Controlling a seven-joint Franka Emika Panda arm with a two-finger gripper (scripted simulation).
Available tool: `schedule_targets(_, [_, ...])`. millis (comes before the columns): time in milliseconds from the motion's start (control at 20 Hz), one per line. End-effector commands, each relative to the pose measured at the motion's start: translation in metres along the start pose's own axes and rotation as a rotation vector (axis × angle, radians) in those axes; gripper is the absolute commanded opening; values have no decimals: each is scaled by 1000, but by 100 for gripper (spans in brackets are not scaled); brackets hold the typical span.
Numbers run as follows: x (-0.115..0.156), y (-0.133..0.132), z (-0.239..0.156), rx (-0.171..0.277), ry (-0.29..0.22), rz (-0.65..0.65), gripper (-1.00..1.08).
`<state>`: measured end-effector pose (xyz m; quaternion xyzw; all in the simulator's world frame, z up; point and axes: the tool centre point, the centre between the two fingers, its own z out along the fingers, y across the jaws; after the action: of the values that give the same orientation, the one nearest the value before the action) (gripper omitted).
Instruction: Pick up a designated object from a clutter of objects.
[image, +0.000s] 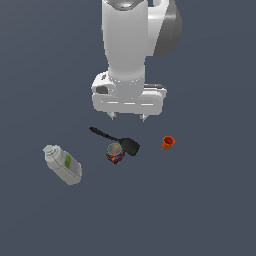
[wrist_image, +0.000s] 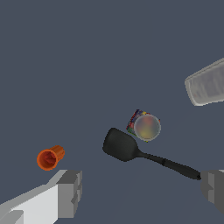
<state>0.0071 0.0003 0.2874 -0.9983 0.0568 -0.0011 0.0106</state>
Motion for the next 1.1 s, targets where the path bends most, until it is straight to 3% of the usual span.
schedule_targets(0, [4,5,17,1,-1,47,100])
schedule_targets(600, [14,45,130,-8,0,370,100])
schedule_targets(1050, [9,63,173,-20,4,498,100])
